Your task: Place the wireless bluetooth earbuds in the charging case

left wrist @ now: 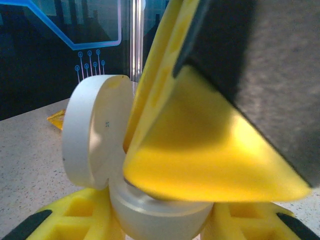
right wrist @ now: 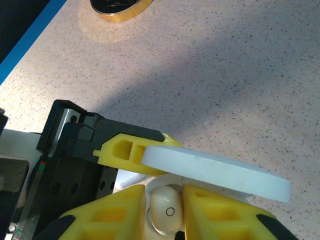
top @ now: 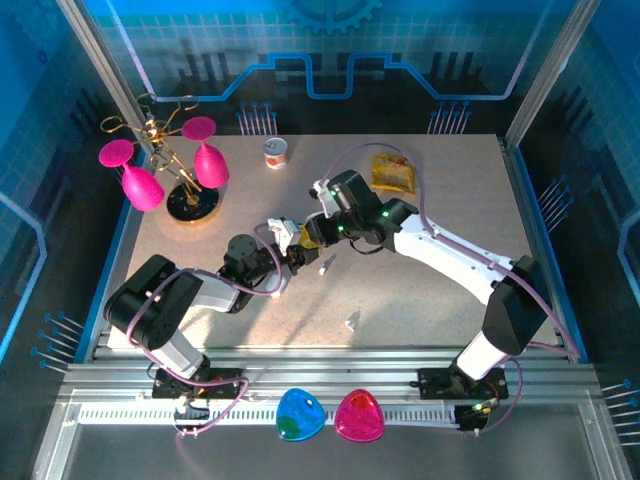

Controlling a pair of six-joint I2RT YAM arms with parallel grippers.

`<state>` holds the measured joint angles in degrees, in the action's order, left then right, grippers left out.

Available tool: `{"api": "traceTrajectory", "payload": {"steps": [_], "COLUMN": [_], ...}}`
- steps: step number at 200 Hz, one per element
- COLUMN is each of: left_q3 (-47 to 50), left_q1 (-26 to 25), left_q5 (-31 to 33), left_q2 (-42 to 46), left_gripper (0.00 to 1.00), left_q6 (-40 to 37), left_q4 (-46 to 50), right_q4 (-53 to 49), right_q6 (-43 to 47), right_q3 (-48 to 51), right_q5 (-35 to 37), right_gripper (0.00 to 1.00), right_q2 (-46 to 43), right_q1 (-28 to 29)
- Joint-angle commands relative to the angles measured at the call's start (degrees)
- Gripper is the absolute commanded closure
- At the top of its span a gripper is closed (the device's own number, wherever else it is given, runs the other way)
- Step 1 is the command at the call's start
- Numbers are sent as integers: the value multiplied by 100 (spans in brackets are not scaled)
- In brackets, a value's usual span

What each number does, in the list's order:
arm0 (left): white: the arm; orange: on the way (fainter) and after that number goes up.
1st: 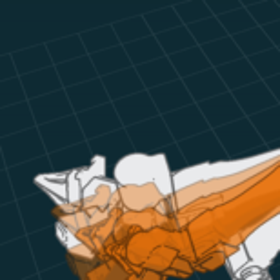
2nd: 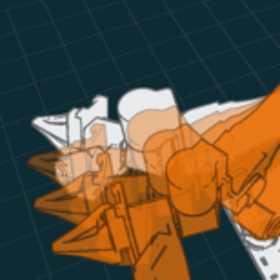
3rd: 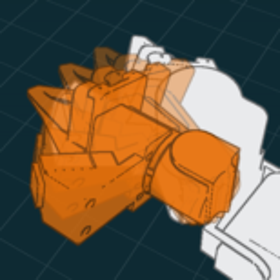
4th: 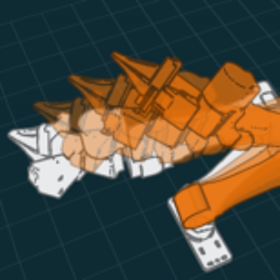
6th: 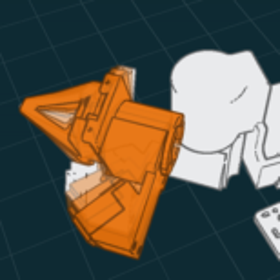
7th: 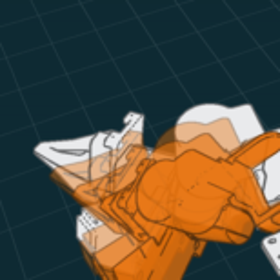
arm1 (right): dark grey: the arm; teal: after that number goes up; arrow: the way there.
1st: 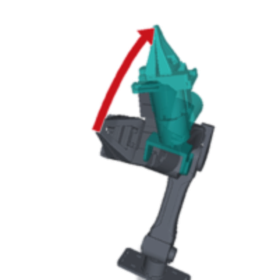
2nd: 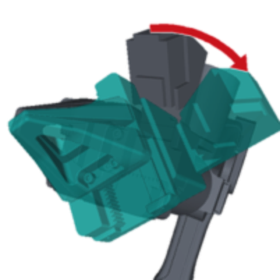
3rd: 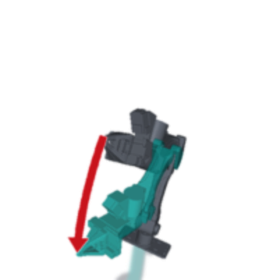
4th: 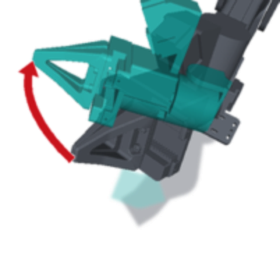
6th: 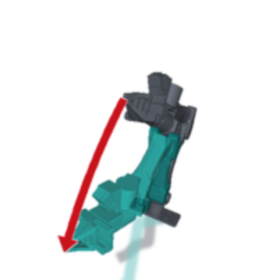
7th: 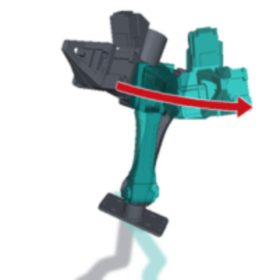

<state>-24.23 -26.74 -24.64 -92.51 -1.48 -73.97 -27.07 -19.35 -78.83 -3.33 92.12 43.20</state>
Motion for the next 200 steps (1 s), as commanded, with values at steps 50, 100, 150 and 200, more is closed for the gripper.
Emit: {"api": "traceTrajectory", "payload": {"steps": [50, 100, 150, 200], "left_q3": [-19, 25, 129, 121], "left_q1": [20, 20, 20, 20], "left_q5": [44, -91, -335, -464], "left_q2": [144, 84, 72, 189], "left_gripper": [79, 79, 79, 79], "left_q6": [17, 36, -298, -354], "left_q4": [-358, -608, -612, -477], "right_q4": [-122, 20, 305, 18], "right_q6": [32, -141, -405, -294], "right_q3": [4, 149, 155, -342], "right_q5": [103, 86, -86, -370], "right_gripper": [61, 59, 58, 63], "right_q2": [-545, -777, -971, -387], "right_q1": [83, -87, -431, -734]}}
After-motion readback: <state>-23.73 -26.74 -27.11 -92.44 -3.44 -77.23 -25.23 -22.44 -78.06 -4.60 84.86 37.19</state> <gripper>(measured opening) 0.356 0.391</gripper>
